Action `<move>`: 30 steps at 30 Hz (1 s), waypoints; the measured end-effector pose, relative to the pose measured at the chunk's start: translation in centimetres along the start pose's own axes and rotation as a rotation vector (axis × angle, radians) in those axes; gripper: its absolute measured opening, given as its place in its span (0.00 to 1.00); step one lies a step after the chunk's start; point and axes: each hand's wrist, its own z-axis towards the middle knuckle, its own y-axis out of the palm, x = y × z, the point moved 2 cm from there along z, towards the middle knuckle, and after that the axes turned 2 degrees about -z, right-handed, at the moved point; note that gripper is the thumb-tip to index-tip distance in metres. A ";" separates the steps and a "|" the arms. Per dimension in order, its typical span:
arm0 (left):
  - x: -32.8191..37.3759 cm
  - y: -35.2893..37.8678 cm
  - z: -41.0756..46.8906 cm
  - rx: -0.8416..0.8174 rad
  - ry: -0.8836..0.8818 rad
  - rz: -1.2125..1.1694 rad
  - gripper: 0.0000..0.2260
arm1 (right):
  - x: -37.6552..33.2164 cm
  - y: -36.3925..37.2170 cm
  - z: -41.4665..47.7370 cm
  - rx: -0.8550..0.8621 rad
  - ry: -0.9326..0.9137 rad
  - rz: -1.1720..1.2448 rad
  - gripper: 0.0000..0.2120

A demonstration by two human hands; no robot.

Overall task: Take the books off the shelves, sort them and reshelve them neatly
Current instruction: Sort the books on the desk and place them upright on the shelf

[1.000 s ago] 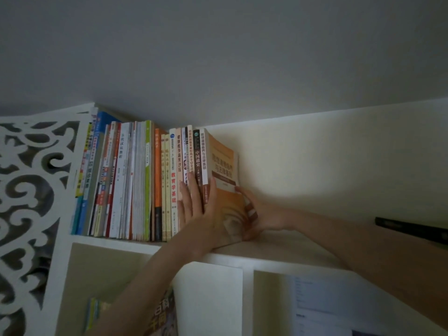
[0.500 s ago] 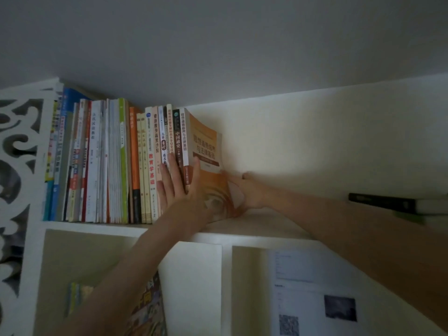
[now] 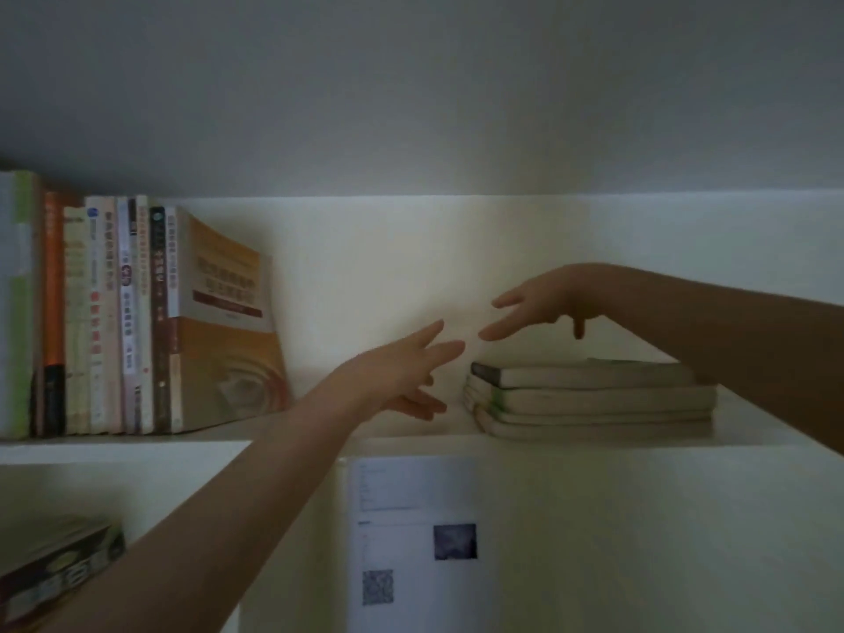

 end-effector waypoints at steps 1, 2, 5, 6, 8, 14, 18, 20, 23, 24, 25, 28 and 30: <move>0.2 0.8 0.5 -0.038 -0.057 -0.071 0.31 | 2.1 -0.3 -1.0 -0.015 0.055 0.027 0.45; 0.4 1.5 0.9 -0.057 -0.099 -0.126 0.32 | 4.0 -0.5 -1.9 -0.034 0.109 0.067 0.46; 0.9 2.9 2.0 -0.066 -0.196 -0.222 0.34 | 8.3 -0.1 -4.5 -0.089 0.229 0.214 0.54; 1.0 3.0 2.3 -0.059 -0.226 -0.234 0.36 | 9.3 0.3 -5.2 -0.114 0.239 0.272 0.56; 0.9 2.8 2.8 -0.073 -0.288 -0.240 0.40 | 10.5 0.9 -6.1 -0.163 0.235 0.451 0.58; 0.5 3.0 3.9 -0.108 -0.371 -0.252 0.45 | 10.4 1.5 -7.0 -0.158 0.172 0.684 0.30; 0.5 3.4 4.0 -0.101 -0.369 -0.354 0.46 | 11.5 2.1 -6.8 -0.166 0.130 0.867 0.33; 1.0 3.8 3.7 -0.092 -0.333 -0.405 0.41 | 11.9 2.4 -6.7 -0.147 0.111 0.940 0.32; 1.2 4.4 3.7 -0.046 -0.207 -0.491 0.36 | 12.7 2.8 -6.7 -0.119 0.061 1.008 0.32; 1.0 4.7 3.6 -0.044 -0.183 -0.522 0.37 | 12.9 2.9 -6.8 -0.119 0.043 1.019 0.33; 0.9 4.8 3.6 -0.045 -0.162 -0.547 0.38 | 13.0 2.9 -6.9 -0.119 0.025 1.038 0.35; 1.1 5.2 3.2 -0.038 -0.065 -0.586 0.36 | 13.0 3.1 -7.4 -0.073 -0.050 1.128 0.38; 1.5 5.4 2.8 -0.025 0.031 -0.591 0.33 | 13.2 3.3 -7.7 -0.037 -0.113 1.191 0.41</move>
